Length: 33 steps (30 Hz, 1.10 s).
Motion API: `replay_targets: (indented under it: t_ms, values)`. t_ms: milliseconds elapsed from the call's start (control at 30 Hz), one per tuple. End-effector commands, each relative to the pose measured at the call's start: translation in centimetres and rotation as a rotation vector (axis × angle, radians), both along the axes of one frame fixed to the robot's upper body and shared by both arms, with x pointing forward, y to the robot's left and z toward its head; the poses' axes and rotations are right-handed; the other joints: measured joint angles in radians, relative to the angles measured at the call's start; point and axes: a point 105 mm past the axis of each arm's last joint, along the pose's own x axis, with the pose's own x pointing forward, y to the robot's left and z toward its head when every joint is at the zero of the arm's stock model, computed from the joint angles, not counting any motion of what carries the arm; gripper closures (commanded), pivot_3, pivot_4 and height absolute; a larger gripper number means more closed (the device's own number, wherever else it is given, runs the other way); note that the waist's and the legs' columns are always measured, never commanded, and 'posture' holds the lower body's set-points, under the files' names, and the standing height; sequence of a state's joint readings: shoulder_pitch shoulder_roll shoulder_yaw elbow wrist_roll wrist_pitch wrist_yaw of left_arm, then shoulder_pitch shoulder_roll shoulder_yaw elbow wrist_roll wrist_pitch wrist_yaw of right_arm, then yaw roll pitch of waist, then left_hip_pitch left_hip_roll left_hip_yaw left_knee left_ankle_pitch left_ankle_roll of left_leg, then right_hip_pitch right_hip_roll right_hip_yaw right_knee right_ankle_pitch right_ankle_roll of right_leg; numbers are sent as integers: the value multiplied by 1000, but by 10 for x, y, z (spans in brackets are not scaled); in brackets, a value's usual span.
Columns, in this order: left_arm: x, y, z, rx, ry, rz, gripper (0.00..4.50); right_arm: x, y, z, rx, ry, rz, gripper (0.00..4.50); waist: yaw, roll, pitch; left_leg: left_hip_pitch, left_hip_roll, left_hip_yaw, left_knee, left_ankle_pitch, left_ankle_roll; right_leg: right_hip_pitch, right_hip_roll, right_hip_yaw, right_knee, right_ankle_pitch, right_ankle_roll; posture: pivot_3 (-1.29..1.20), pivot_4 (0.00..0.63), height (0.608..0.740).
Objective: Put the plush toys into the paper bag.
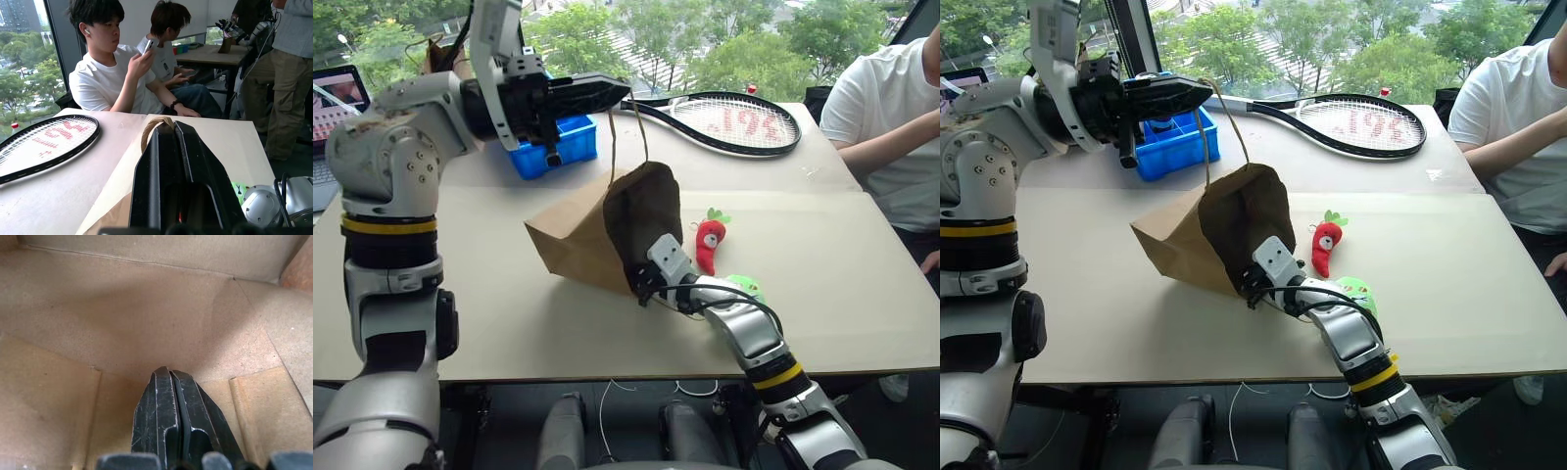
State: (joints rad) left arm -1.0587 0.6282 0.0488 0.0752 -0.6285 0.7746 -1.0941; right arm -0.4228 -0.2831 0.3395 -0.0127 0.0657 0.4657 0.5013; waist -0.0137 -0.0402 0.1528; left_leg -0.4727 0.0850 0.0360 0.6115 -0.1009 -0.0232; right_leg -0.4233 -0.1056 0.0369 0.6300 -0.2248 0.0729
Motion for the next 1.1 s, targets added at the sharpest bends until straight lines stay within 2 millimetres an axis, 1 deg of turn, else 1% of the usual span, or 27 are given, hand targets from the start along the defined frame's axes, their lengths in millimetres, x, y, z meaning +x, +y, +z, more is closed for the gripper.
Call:
replay_targets:
  t_ms: [33,100,167,233,400,500,533,600,633,733,767,800,833,867,933,967,1000,1033,1100]
  values:
    - [-6,-3,-10,39,-17,-26,4500,0,-6,16,20,-51,-14,4412,0,0,0,0,0,0,0,0,0,0,0,0,0,0,0,0,150,740]
    - [-7,-7,-13,31,0,-39,4500,-1,-8,29,54,-88,-8,4412,2,0,0,-1,0,0,0,0,0,0,0,0,0,0,0,0,150,740]
    - [-9,-11,-17,22,12,-58,4500,-4,-11,50,109,-135,-2,4412,2,0,0,-2,0,0,0,0,0,-1,0,0,0,0,0,0,150,740]
    - [-10,-13,-18,14,19,-66,4500,-6,-16,64,155,-148,-8,4412,4,0,0,-2,0,0,0,0,0,-1,0,0,0,0,0,0,150,740]
    - [-10,-15,-20,2,28,-68,4500,-16,-33,84,179,-155,-9,4412,2,0,0,-1,0,0,0,0,0,0,0,0,0,0,0,0,150,740]
    - [-9,-17,-22,-2,36,-72,4500,-28,-57,108,237,-151,-28,4412,4,0,0,-1,0,0,0,0,0,0,0,0,0,0,0,0,150,740]
    - [-8,-17,-23,-2,37,-73,4500,-31,-62,113,245,-147,-32,4412,6,0,0,-2,0,0,0,0,0,-1,0,0,0,0,-1,0,150,740]
    - [-8,-18,-23,-4,42,-80,4500,-38,-79,119,238,-129,-45,3885,9,0,0,-2,0,0,0,0,0,0,0,0,-1,-1,-2,0,150,740]
    - [-8,-18,-23,-4,43,-82,4500,-42,-85,121,232,-119,-50,3724,10,0,0,-2,0,0,0,0,0,0,0,0,-1,-2,-3,0,150,740]
    - [-8,-21,-24,-6,48,-96,4500,-54,-129,119,128,-65,-133,2676,23,1,0,-1,0,0,0,0,0,0,0,0,-1,-2,-4,0,150,740]
    - [-8,-22,-24,-5,48,-99,4500,-59,-142,117,104,-37,-160,2196,25,1,1,-2,-1,0,0,0,0,0,0,0,-2,-2,-4,0,150,740]
    - [-8,-23,-24,-5,50,-104,4500,-65,-152,110,82,13,-181,1957,27,1,1,-2,-1,0,0,0,0,1,-1,0,-2,-3,-4,0,150,740]
    - [-8,-23,-24,-5,50,-106,4500,-69,-157,105,70,47,-191,1643,28,1,1,-2,-1,0,1,0,0,1,-1,0,-2,-3,-4,0,150,740]
    - [-8,-23,-24,-5,50,-108,4500,-72,-160,103,63,69,-195,1185,27,0,1,-2,-1,0,1,0,0,1,-1,1,-3,-3,-4,0,150,740]
    - [-7,-24,-24,-7,51,-114,4500,-77,-168,78,21,143,-235,648,23,1,0,-1,-1,0,1,0,0,1,0,1,-2,-3,-4,0,150,740]
    - [-7,-25,-23,-7,51,-118,4500,-78,-170,66,7,174,-254,150,23,1,1,-1,-1,0,0,0,0,1,0,1,-2,-2,-5,0,150,740]
    - [-7,-26,-23,-6,50,-120,4500,-79,-170,53,-18,207,-259,17,21,1,1,1,-1,0,0,0,0,2,0,1,-2,-3,-4,0,150,740]
    - [-7,-26,-23,-6,50,-122,4500,-81,-168,45,-31,231,-254,17,19,1,0,1,-1,0,0,0,0,2,0,1,-2,-3,-4,0,150,740]
    - [-7,-26,-22,-7,48,-122,4500,-80,-163,32,4,268,-263,17,16,1,1,1,-1,0,1,0,0,1,0,2,-2,-3,-4,0,150,740]
